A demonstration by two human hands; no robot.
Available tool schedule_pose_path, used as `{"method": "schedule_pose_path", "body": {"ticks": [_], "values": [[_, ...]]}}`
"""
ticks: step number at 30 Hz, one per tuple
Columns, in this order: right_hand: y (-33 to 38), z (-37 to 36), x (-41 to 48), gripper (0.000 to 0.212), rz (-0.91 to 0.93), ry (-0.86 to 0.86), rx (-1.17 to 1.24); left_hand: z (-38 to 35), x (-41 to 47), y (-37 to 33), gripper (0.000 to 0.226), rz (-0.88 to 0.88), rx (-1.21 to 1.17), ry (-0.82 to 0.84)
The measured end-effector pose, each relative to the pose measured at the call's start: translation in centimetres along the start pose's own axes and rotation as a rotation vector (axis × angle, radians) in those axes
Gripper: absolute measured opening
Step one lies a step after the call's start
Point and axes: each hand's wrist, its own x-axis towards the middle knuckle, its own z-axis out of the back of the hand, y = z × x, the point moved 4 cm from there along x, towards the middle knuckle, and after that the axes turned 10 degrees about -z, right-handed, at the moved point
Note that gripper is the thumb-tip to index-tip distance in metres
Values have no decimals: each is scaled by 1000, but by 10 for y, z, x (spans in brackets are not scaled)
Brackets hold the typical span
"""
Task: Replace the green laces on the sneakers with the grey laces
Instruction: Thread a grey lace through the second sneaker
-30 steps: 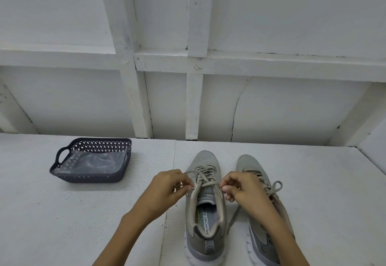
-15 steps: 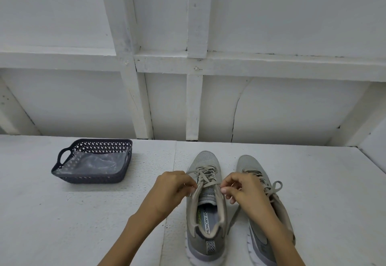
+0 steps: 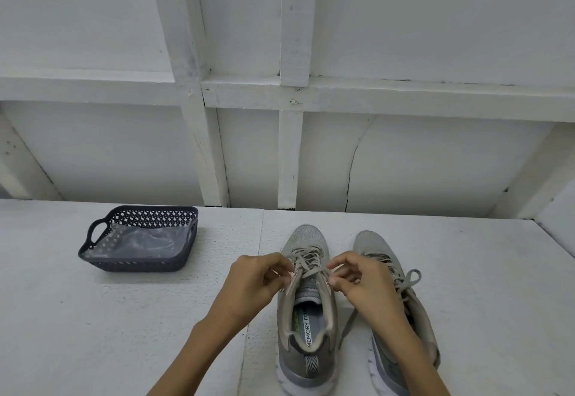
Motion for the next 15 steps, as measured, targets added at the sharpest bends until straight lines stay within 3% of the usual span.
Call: {"method": "schedule_pose_path", "body": {"ticks": [6,11,15], "values": [[-2,0,-2,32,-6,-45,1,-2,-4,2,21,117,-148,-56],[0,-4,-7,26,50,-72,-76,-5,-4,-4,23,-73,135,4],[1,-4,-11,19,87,-86,-112,-5,-6,-4,26,-131,140,20]]}}
